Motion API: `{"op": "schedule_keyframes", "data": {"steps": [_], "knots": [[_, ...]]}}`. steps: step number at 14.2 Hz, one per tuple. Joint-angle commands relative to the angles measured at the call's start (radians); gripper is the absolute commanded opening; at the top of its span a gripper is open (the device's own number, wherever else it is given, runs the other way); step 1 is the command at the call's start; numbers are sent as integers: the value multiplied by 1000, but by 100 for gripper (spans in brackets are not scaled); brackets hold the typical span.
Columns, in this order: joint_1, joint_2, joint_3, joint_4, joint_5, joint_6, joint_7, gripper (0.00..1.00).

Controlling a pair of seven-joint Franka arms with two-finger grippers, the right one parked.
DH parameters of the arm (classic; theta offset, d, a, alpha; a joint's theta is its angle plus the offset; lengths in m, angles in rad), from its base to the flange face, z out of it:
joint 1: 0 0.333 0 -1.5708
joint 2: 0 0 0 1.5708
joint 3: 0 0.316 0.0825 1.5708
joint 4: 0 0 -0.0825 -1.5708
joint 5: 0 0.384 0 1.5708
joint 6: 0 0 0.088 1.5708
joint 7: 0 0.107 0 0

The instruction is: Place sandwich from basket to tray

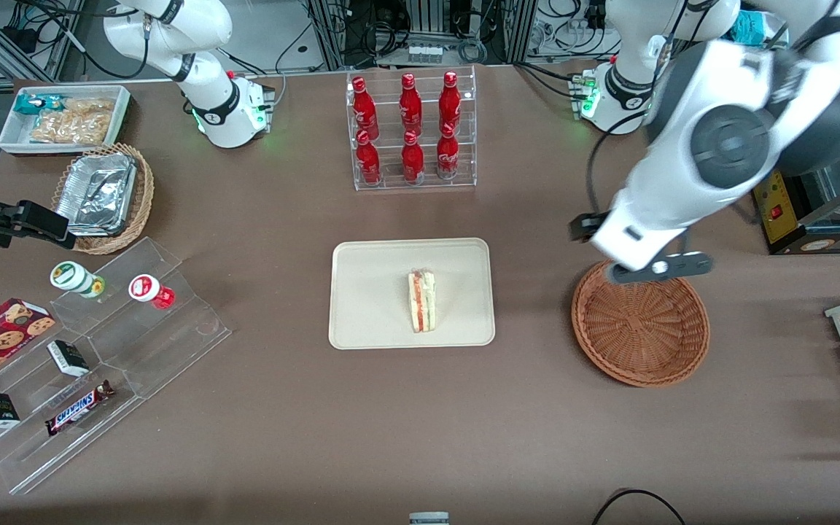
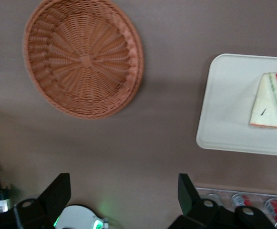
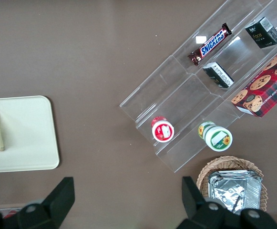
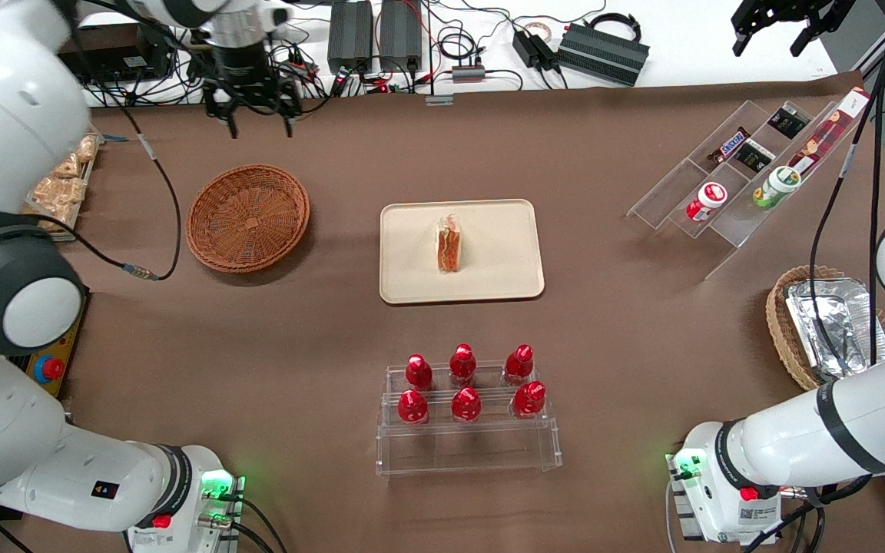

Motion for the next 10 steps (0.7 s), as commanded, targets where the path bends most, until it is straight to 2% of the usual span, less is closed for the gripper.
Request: {"op": "schedule_keyframes", "data": {"steps": [1,6,10], "knots": [[61,-135,-11,-121,-5,4,71,100],[164,-214,-9,-122,2,-26,185,100],[204,-234,-8,-114,-3,-17,189,100]]}}
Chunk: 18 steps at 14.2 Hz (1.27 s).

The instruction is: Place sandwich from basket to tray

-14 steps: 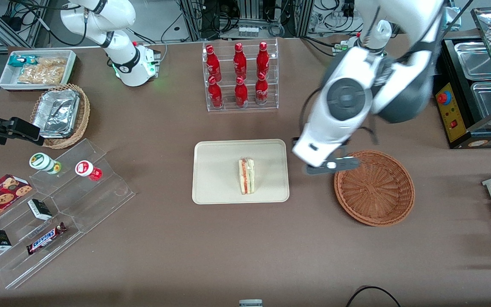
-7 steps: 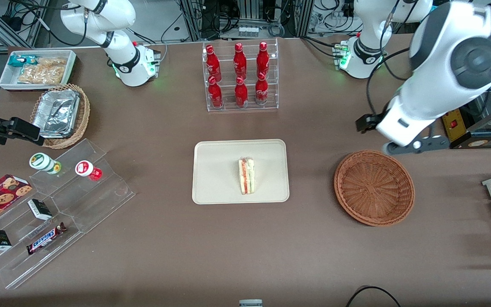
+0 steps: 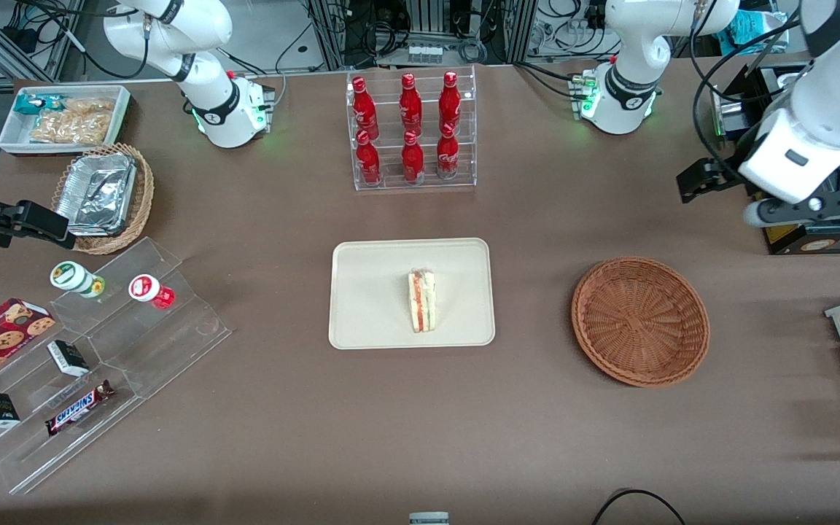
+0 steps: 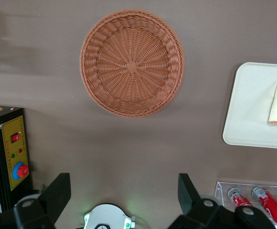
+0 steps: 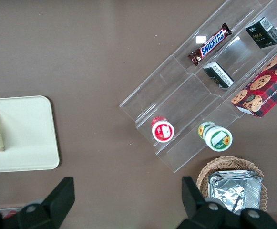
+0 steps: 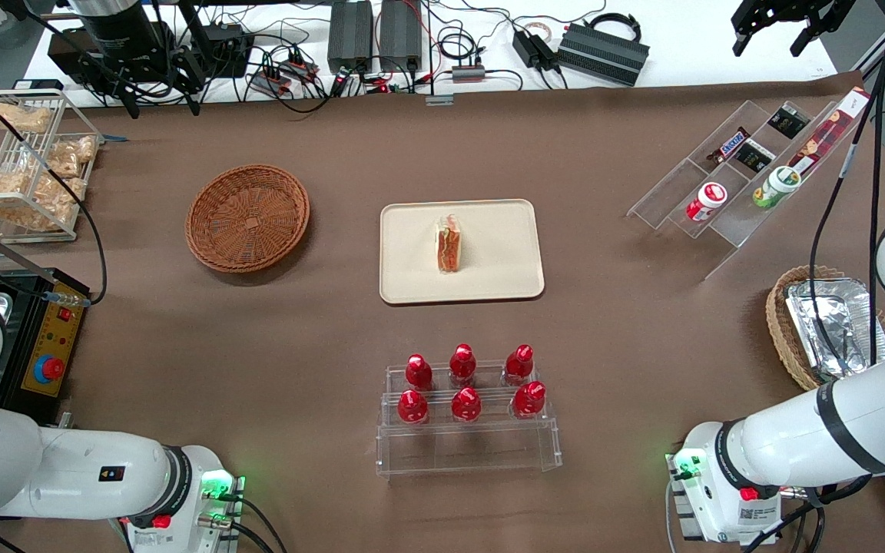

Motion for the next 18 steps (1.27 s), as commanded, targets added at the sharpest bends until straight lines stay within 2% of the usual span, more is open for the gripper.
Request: {"op": "schedule_keyframes", "data": {"steps": [1,6,18], "knots": [[21,-26,-6,-19,-3,8,16,100],[19,-23,57,-11,-52,45,70,99],[19,-14,63,20,-44,54,91,100]]}}
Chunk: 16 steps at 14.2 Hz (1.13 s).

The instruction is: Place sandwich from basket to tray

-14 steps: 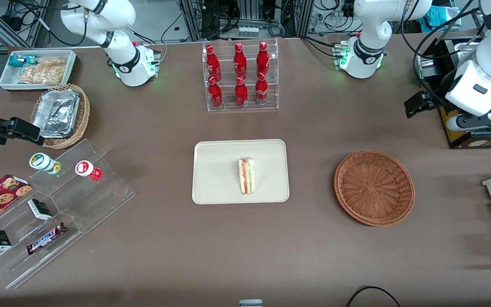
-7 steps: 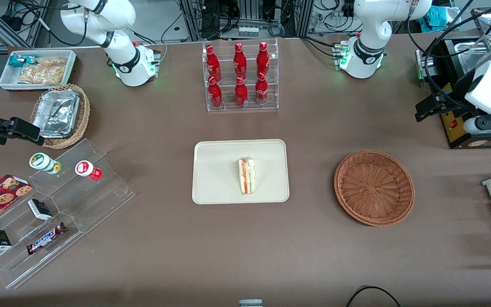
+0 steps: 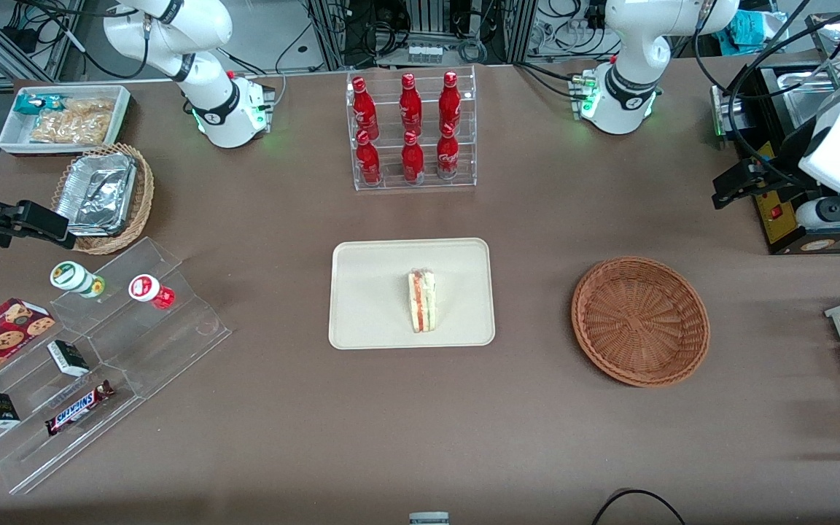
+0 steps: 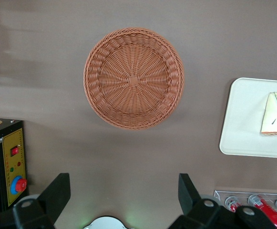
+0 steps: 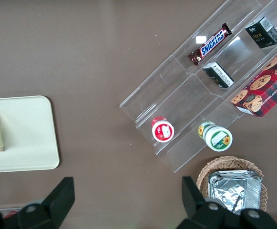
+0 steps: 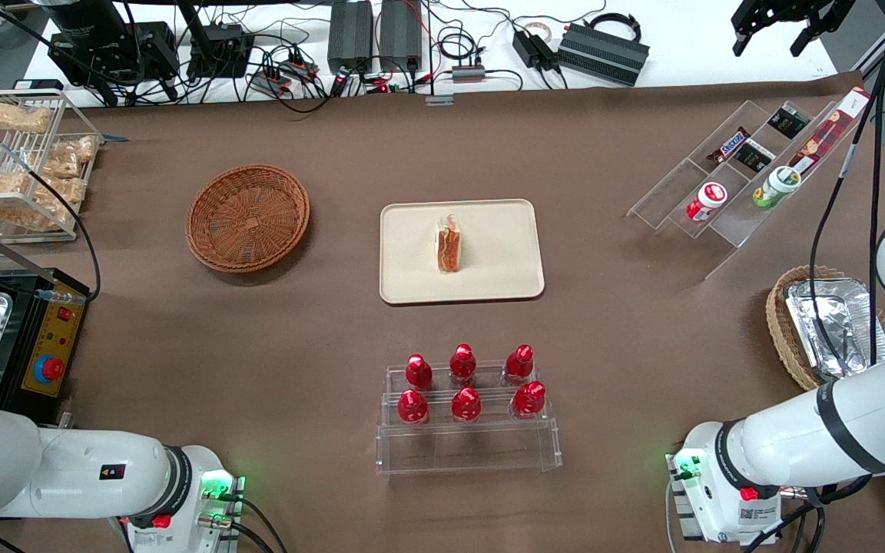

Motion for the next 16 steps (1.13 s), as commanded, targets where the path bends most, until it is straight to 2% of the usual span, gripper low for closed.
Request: {"op": "schedule_keyframes", "data": {"steps": [1,5,16], "knots": [[8,-8,-2,24,-6,6,19,100],[8,-15,-2,47,22,23,23,100],[8,-15,1,39,36,14,75,100]]}}
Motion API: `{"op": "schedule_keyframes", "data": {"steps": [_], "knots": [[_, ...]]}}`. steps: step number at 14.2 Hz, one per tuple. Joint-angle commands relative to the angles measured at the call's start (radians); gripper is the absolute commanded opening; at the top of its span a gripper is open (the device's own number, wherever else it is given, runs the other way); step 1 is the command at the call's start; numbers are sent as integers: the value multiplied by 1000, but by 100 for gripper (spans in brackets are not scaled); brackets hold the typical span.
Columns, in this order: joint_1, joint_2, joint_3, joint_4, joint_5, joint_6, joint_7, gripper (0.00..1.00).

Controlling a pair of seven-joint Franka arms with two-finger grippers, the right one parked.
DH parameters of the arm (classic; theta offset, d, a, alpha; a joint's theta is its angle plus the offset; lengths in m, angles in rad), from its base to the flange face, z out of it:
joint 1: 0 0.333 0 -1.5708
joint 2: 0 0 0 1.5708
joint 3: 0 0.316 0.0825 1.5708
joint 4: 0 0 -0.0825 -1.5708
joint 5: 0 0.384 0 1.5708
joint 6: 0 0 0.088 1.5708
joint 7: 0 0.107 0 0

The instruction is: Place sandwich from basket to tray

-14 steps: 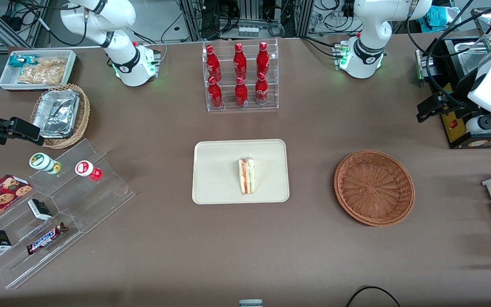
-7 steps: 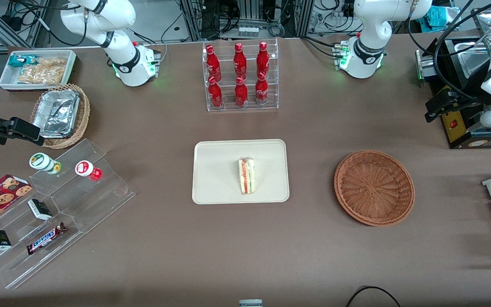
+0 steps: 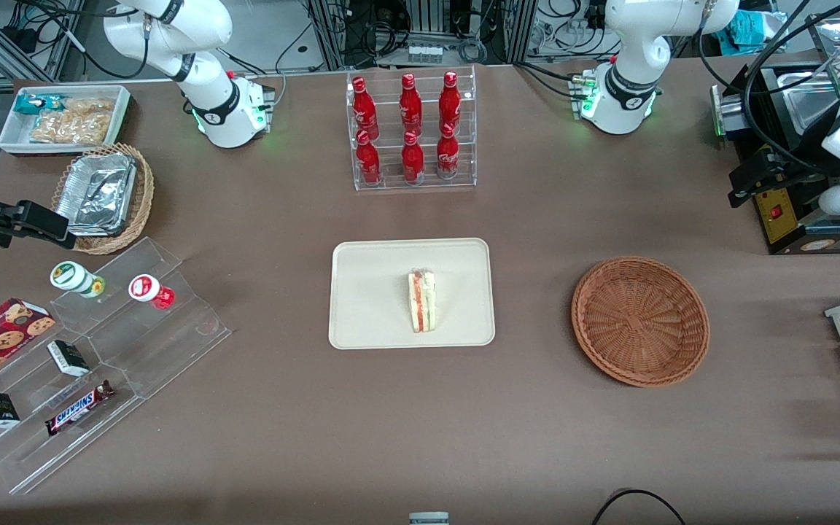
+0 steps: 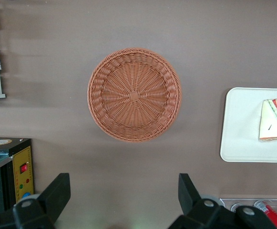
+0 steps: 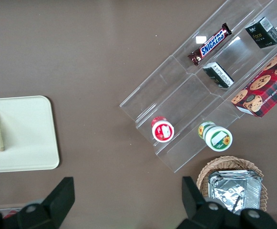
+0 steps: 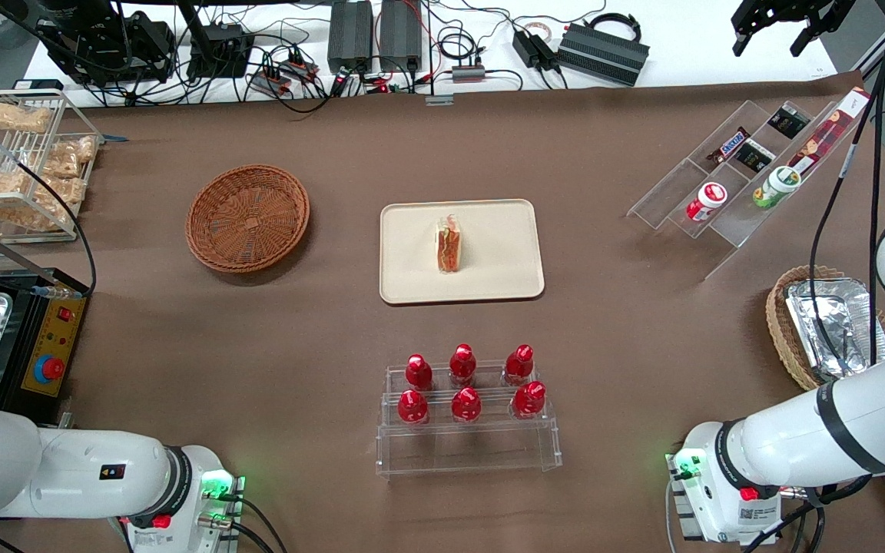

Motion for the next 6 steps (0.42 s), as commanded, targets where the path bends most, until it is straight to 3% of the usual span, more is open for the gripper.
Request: {"op": "schedule_keyframes", "data": {"steps": [1,6], "knots": [[8,-13,-5,-8,41,-6,17,100],[8,-11,-5,-8,49,-6,11,100]]}}
